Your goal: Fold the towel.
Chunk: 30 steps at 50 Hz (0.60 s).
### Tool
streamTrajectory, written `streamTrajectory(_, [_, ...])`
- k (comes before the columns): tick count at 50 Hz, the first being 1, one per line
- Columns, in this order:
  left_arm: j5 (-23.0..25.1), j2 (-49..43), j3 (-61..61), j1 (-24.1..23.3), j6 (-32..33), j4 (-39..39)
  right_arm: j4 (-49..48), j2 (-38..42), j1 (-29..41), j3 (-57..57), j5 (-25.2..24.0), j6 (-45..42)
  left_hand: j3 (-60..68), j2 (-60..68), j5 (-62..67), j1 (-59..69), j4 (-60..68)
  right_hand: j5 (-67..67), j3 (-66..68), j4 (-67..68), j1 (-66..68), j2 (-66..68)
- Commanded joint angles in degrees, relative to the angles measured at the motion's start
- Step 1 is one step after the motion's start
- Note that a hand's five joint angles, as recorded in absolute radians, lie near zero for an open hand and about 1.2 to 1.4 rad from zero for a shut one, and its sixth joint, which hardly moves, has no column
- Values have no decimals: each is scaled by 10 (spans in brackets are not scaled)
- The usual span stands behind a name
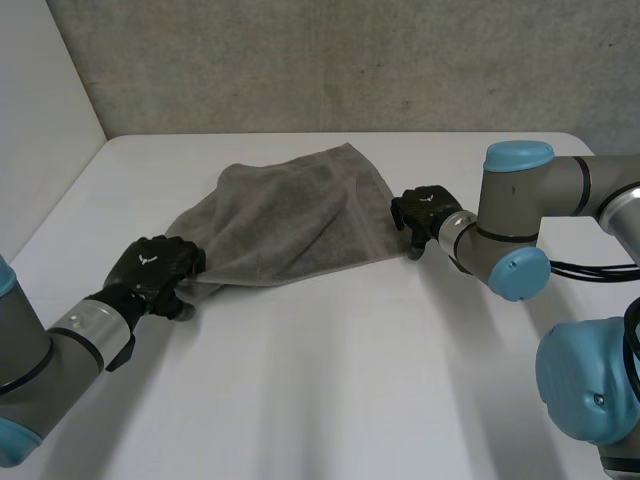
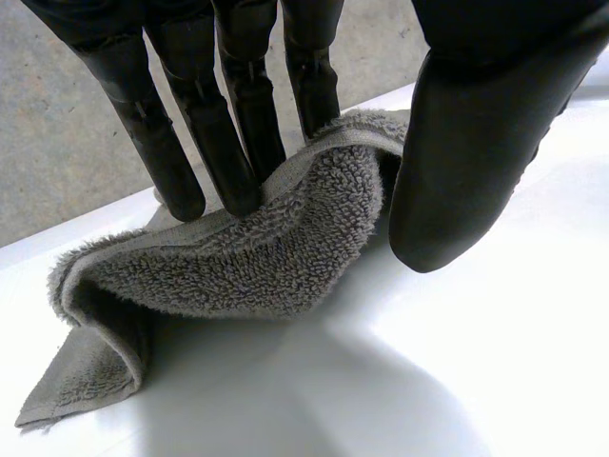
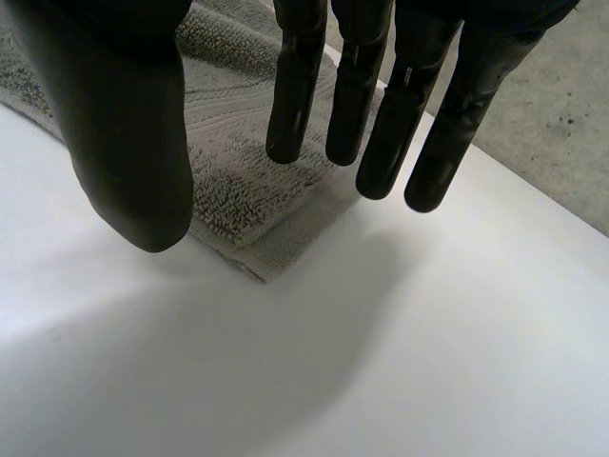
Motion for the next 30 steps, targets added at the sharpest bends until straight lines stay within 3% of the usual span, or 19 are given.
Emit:
streamTrajectory(1, [-1,0,0,-1,0,0,-4,7,0,-2,1,3,-28,-19,-2,-4,-18,-11,-21,-21,-21,-20])
streamTrajectory(30, [-1,-4,0,-3,0,0,-48,22,2,-13,26,16,-28,-19,-2,-4,-18,36,26,27,26,27])
